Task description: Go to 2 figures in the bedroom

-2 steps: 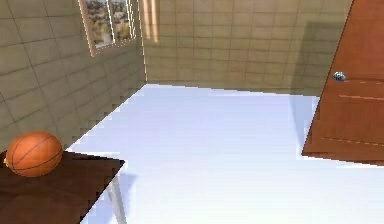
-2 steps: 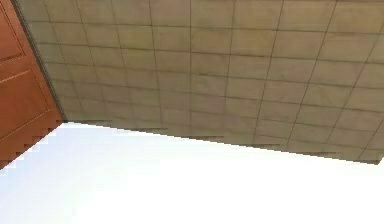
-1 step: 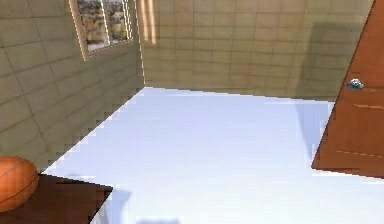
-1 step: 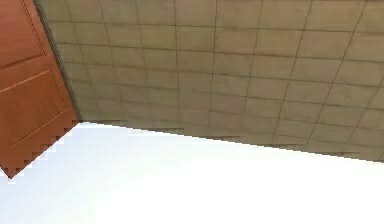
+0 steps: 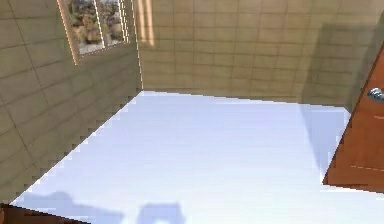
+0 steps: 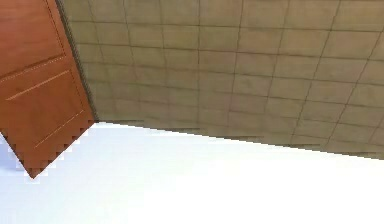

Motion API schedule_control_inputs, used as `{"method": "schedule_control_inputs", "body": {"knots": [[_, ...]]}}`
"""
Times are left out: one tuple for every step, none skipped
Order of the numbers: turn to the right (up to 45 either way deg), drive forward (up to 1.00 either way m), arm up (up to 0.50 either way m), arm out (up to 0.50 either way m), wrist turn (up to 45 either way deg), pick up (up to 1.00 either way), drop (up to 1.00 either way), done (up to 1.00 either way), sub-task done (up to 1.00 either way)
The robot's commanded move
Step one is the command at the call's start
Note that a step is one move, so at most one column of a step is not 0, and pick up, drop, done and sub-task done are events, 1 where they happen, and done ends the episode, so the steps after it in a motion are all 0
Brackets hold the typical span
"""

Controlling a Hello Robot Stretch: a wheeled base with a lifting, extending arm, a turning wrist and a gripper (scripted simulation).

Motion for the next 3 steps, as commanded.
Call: {"method": "schedule_control_inputs", "body": {"knots": [[45.0, 0.0, 0.0, 0.0, 0.0, 0.0, 0.0, 0.0, 0.0], [45.0, 0.0, 0.0, 0.0, 0.0, 0.0, 0.0, 0.0, 0.0], [9.0, 0.0, 0.0, 0.0, 0.0, 0.0, 0.0, 0.0, 0.0]]}}
